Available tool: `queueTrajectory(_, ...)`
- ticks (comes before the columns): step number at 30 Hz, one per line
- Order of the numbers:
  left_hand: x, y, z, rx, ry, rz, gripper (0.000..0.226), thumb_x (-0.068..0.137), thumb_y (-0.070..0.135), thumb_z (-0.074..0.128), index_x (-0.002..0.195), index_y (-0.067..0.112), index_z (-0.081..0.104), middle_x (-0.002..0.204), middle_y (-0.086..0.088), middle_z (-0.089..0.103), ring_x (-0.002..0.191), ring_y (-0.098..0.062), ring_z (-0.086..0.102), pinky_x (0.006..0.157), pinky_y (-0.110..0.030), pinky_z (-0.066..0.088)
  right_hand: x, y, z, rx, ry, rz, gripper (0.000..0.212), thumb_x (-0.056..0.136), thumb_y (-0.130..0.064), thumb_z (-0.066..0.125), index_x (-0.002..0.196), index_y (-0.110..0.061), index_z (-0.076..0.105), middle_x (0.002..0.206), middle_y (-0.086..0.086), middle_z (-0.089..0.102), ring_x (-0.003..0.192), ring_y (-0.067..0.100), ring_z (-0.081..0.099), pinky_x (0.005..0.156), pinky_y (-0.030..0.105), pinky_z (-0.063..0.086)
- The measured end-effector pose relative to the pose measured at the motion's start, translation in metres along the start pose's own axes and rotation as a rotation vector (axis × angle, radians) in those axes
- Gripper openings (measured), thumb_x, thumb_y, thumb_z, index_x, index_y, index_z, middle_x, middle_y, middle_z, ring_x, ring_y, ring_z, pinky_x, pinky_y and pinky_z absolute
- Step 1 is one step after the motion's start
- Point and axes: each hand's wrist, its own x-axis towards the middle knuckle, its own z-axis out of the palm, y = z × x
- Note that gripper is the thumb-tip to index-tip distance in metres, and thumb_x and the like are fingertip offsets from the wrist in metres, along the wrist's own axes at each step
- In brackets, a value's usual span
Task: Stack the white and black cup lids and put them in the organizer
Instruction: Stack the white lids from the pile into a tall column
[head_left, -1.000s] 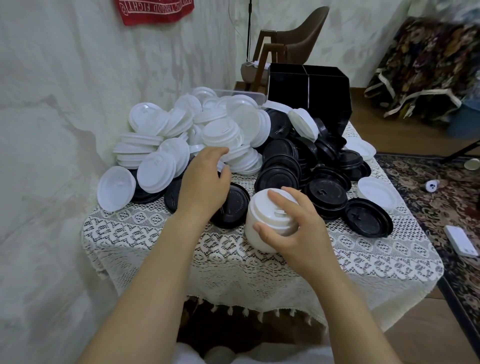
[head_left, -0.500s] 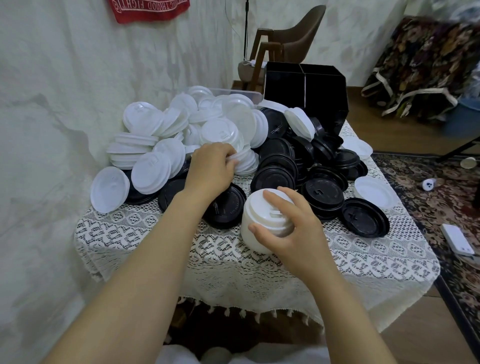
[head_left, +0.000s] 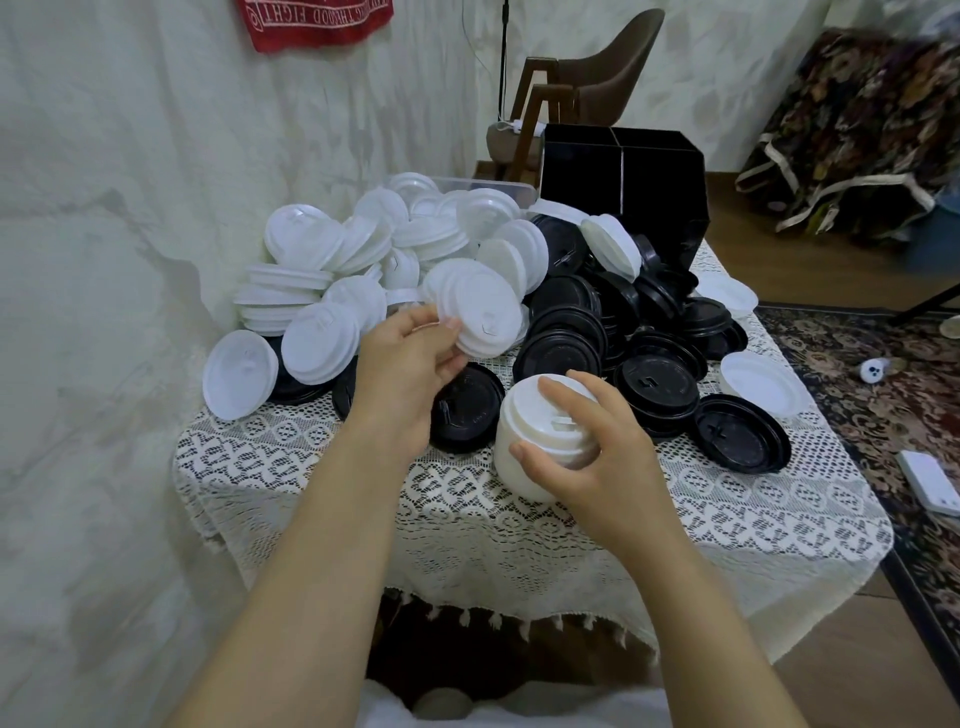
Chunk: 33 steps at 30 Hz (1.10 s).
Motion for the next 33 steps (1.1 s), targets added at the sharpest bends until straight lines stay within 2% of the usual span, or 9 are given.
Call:
queueTrajectory(5,-0.023,-0.006,-0.007,-0.307,-0.036,-0.119,0.011,0.092,0.001,0.056,0.092,0.01,0.062,0.075,0.0,0.071,0.069,-0.011,0.068,0.068,-0.023,0.057,0.0,0.002,0.0,0.019,0.01,-0.041,0.053,0.078,-0.032,0.079,0.126,-0.034,0.058,0.132,-0.024,0.04,0.117,-0.014,0.038,0.09,0.002,0.032)
queueTrajectory(8,-0.033,-0.009,-0.007,-0.369,-0.07,-0.144,0.012,0.091,0.001,0.056,0.099,0.008,0.062,0.078,-0.002,0.072,0.07,-0.012,0.07,0.067,-0.023,0.058,0.0,0.001,0.0,0.025,0.009,-0.063,0.051,0.078,-0.033,0.078,0.124,-0.038,0.056,0.128,-0.032,0.038,0.117,-0.016,0.037,0.095,0.013,0.04)
queueTrajectory(10,-0.038,-0.011,-0.005,-0.378,-0.092,-0.156,0.014,0.091,0.0,0.055,0.1,0.007,0.062,0.079,-0.003,0.073,0.07,-0.012,0.07,0.066,-0.024,0.058,0.0,-0.001,0.0,0.023,0.011,-0.08,0.051,0.078,-0.032,0.079,0.121,-0.043,0.053,0.127,-0.031,0.039,0.117,-0.015,0.039,0.098,0.025,0.045)
queueTrajectory(12,-0.041,-0.012,-0.004,-0.361,-0.102,-0.162,0.016,0.091,-0.001,0.055,0.103,0.007,0.062,0.08,-0.004,0.073,0.07,-0.013,0.07,0.064,-0.024,0.057,0.001,-0.002,-0.001,0.012,0.011,-0.1,0.055,0.078,-0.031,0.079,0.123,-0.043,0.05,0.126,-0.028,0.043,0.118,-0.01,0.042,0.1,0.028,0.045)
queueTrajectory(16,-0.047,-0.009,-0.004,-0.321,-0.129,-0.144,0.022,0.09,-0.002,0.056,0.109,0.006,0.062,0.085,-0.006,0.073,0.073,-0.015,0.071,0.062,-0.024,0.057,0.001,-0.004,-0.004,0.033,0.005,-0.085,0.072,0.073,-0.036,0.083,0.134,-0.039,0.044,0.127,-0.024,0.048,0.117,-0.004,0.047,0.097,0.025,0.045)
queueTrajectory(19,-0.051,-0.005,-0.005,-0.292,-0.17,-0.121,0.025,0.087,-0.002,0.057,0.11,0.009,0.062,0.087,-0.007,0.073,0.076,-0.017,0.071,0.062,-0.025,0.057,0.002,-0.008,-0.008,0.081,0.039,-0.069,0.099,0.063,-0.058,0.077,0.147,-0.039,0.029,0.137,-0.032,0.034,0.128,-0.017,0.031,0.108,0.02,0.034)
queueTrajectory(22,-0.054,-0.002,-0.007,-0.268,-0.234,-0.1,0.044,0.076,0.002,0.062,0.119,0.011,0.058,0.093,-0.012,0.07,0.079,-0.021,0.07,0.064,-0.027,0.057,0.002,-0.016,-0.012,0.117,0.107,-0.144,0.097,0.067,-0.055,0.074,0.147,-0.042,0.021,0.14,-0.04,0.022,0.132,-0.023,0.019,0.106,0.005,0.023)
queueTrajectory(28,-0.057,-0.001,-0.006,-0.225,-0.341,-0.109,0.051,0.073,0.002,0.062,0.124,0.009,0.057,0.09,-0.013,0.067,0.072,-0.018,0.069,0.06,-0.025,0.056,0.005,-0.022,-0.009,0.07,0.115,-0.258,0.083,0.075,-0.044,0.074,0.146,-0.021,0.038,0.147,-0.008,0.039,0.137,-0.005,0.031,0.111,0.012,0.027)
queueTrajectory(33,-0.056,-0.002,-0.007,-0.201,-0.388,-0.103,0.046,0.07,0.003,0.063,0.115,0.008,0.061,0.085,-0.013,0.069,0.071,-0.019,0.069,0.06,-0.024,0.055,0.006,-0.019,-0.011,0.045,0.127,-0.277,0.083,0.073,-0.045,0.074,0.145,-0.018,0.042,0.149,-0.003,0.04,0.138,0.0,0.032,0.112,0.014,0.028)
